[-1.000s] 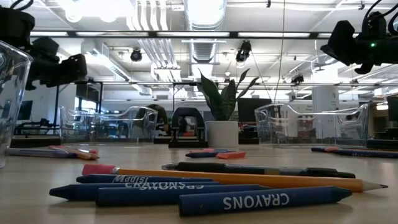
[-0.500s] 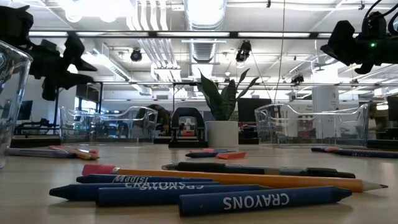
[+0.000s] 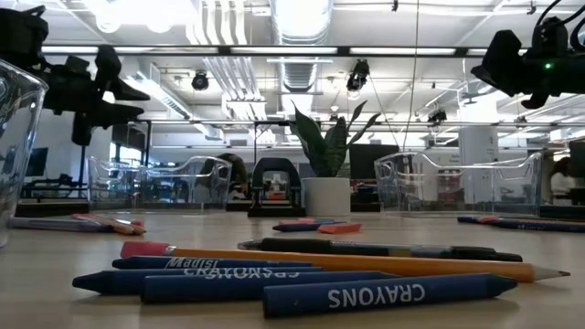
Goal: Sort crayons/erasers/pens/pencils in bins
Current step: Put the orange pencil into the top left transparent bin
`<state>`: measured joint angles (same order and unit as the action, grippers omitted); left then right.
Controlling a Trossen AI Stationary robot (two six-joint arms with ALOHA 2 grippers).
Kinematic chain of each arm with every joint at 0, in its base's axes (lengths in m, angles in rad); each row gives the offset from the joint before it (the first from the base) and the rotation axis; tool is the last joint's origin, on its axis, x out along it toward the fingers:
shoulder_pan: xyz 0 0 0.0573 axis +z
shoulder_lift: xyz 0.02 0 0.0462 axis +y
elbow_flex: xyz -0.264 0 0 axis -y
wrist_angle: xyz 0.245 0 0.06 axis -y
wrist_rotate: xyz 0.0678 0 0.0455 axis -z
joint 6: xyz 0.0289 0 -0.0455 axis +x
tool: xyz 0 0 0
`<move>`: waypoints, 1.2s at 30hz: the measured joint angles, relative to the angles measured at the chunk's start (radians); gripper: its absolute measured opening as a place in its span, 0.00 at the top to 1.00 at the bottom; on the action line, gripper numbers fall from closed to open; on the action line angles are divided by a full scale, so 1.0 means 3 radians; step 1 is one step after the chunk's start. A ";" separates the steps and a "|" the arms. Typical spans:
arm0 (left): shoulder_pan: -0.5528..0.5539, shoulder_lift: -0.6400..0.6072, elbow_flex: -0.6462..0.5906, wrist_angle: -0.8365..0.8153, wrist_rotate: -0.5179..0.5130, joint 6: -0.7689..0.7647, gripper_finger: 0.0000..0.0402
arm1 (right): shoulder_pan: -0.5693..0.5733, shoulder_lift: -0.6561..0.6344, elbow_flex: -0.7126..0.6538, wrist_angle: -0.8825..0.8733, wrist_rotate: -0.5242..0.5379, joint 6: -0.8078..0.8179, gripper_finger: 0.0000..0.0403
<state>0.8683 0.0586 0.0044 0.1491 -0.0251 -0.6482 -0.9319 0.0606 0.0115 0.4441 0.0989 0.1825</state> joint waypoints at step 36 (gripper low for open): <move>-0.0066 0.0968 0.0359 0.1888 0.2004 -0.0172 0.64 | 0.0000 0.0000 -0.0001 -0.0001 0.0000 0.0000 0.83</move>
<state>0.8486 0.3489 0.1120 0.7155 0.5761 -0.6997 -0.9318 0.0606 0.0113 0.4438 0.0990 0.1825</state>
